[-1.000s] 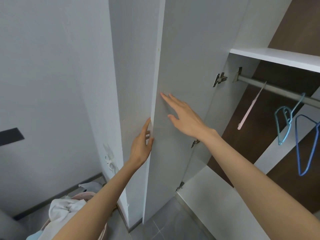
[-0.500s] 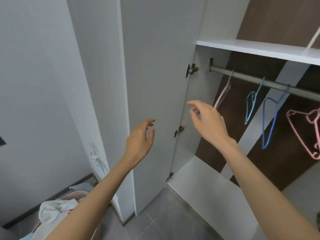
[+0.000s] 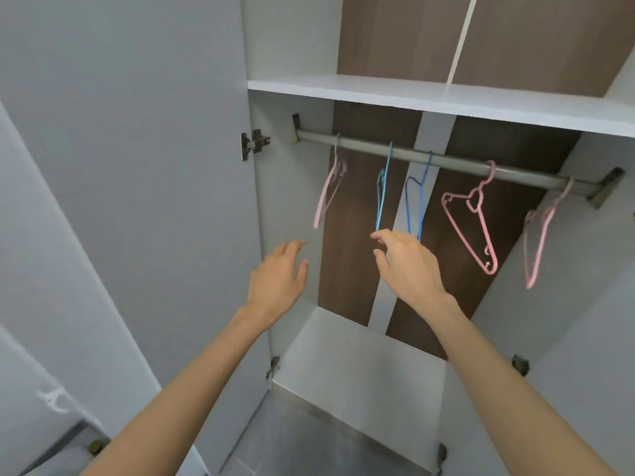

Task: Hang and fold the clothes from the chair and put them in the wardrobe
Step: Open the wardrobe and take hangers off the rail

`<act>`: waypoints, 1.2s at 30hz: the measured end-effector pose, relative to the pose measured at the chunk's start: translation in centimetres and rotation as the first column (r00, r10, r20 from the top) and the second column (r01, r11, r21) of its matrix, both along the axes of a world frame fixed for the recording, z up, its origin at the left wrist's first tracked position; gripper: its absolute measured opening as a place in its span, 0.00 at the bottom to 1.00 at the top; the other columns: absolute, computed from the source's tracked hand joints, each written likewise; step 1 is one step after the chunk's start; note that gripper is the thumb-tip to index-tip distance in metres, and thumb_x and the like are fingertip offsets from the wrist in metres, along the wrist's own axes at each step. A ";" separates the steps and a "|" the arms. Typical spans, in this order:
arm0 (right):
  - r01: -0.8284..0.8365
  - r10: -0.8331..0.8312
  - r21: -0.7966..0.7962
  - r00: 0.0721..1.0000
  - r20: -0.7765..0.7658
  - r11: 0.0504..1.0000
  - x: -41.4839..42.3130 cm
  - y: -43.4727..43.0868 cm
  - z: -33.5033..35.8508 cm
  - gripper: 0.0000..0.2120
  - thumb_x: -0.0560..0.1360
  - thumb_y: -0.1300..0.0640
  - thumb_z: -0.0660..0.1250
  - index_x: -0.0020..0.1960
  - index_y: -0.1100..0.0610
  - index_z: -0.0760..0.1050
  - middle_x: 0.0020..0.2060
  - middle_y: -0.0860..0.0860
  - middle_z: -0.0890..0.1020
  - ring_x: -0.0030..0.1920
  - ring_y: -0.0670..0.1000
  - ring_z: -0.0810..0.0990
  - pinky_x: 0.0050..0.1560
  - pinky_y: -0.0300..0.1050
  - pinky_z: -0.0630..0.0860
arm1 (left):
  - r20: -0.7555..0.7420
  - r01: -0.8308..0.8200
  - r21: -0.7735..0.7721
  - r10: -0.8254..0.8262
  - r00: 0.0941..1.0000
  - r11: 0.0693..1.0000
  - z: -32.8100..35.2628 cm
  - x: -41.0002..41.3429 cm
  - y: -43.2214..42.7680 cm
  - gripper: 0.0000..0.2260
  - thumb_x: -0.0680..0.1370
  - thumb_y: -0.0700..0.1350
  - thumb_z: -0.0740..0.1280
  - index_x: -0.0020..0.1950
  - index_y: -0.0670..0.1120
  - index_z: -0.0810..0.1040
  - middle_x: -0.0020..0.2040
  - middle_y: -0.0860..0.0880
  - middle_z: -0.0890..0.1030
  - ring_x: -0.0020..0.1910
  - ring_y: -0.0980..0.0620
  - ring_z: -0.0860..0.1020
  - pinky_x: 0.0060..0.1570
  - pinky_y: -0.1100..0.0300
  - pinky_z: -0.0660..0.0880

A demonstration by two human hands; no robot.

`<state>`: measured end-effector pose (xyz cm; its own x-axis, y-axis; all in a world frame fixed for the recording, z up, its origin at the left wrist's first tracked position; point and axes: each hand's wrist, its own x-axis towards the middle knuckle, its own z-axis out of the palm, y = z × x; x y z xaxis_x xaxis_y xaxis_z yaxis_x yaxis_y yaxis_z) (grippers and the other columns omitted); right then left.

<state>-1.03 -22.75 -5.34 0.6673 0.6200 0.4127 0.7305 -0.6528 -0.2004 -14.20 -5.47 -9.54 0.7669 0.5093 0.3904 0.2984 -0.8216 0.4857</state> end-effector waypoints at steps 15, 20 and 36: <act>0.266 -0.264 -0.004 0.958 -0.113 0.964 14.6 11.2 -2.6 0.29 0.80 0.54 0.62 0.77 0.55 0.54 0.72 0.55 0.65 0.63 0.56 0.74 0.57 0.51 0.77 | -0.087 0.090 -0.173 -0.106 0.991 0.981 -0.5 21.6 12.7 0.29 0.81 0.52 0.59 0.78 0.46 0.51 0.72 0.41 0.65 0.67 0.39 0.69 0.63 0.46 0.69; 0.363 -0.367 -0.059 0.923 -0.116 0.930 18.0 13.7 -3.4 0.27 0.81 0.56 0.59 0.77 0.59 0.55 0.69 0.55 0.68 0.56 0.55 0.79 0.53 0.49 0.79 | -0.065 0.166 -0.274 -0.190 0.980 0.947 -1.4 27.1 15.3 0.28 0.81 0.51 0.61 0.77 0.46 0.54 0.61 0.41 0.77 0.52 0.42 0.80 0.51 0.50 0.76; 0.365 -0.353 -0.153 0.930 0.101 0.918 18.5 15.3 -2.4 0.24 0.80 0.55 0.60 0.75 0.60 0.62 0.69 0.55 0.68 0.65 0.55 0.68 0.56 0.49 0.74 | 0.112 0.119 -0.092 -0.109 0.988 0.989 0.6 26.6 16.6 0.20 0.83 0.38 0.54 0.76 0.43 0.61 0.38 0.45 0.74 0.32 0.50 0.72 0.34 0.59 0.68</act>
<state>17.44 -7.41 -7.71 0.8315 0.4075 0.3776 0.4485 -0.8935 -0.0234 12.40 11.16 -8.92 0.7790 0.4606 0.4254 0.1479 -0.7943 0.5892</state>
